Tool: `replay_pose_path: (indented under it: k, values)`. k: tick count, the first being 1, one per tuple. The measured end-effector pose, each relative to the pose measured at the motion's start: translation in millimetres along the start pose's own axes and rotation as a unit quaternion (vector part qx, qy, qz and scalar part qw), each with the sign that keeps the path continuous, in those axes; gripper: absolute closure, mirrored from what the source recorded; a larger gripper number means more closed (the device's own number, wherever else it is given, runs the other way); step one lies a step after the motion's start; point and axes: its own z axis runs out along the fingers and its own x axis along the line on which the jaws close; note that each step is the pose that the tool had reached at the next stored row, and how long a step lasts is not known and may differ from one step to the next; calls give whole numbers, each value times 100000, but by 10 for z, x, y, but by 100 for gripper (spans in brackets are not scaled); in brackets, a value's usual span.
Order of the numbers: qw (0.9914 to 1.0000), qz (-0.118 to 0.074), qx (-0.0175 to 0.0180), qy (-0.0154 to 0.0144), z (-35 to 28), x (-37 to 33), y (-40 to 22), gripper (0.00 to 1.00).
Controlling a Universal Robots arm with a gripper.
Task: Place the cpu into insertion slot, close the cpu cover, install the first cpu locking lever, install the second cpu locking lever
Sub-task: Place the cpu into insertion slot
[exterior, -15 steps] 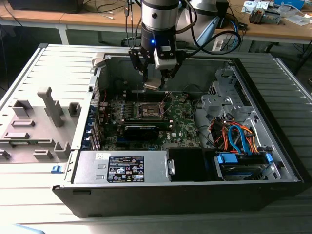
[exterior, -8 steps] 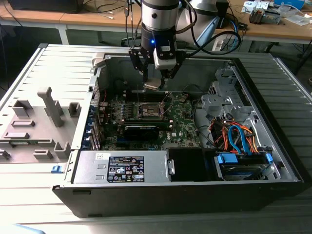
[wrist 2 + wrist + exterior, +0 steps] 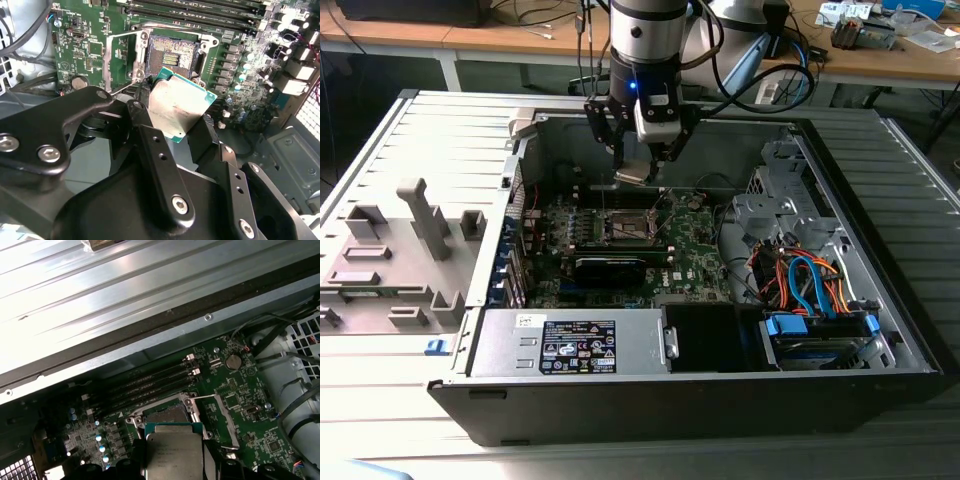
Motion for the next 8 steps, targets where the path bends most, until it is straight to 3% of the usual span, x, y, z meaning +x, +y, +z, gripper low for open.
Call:
replay_pose_path:
  k: [8]
  values:
    - [99998, 580, -11, -38, 2, 0, 0, 45]
